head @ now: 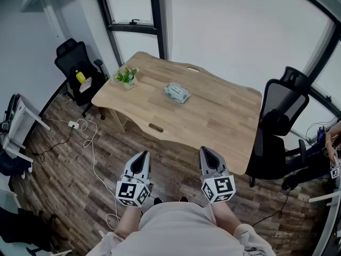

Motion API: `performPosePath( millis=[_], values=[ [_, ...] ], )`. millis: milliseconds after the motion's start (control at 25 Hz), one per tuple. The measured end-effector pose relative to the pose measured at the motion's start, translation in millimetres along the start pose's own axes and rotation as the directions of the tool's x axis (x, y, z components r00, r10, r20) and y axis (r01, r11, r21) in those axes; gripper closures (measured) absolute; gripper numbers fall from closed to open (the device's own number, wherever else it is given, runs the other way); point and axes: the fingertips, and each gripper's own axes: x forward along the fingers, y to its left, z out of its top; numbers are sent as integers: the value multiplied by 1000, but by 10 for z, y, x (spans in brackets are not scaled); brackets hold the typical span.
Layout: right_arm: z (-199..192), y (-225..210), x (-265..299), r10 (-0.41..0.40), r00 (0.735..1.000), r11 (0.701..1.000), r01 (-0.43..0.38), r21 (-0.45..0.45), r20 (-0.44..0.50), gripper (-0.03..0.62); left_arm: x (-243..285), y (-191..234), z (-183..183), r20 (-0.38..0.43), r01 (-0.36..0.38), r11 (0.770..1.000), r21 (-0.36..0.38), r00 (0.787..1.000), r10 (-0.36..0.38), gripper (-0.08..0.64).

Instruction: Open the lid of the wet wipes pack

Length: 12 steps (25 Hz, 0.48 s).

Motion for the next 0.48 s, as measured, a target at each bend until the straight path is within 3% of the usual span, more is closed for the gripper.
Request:
performPosePath(
  millis=[480],
  values=[
    [12, 22, 39, -9, 1000, 1000, 9, -12, 6, 586, 32, 31, 1, -1, 3, 1000, 5, 1000, -3, 538]
  ],
)
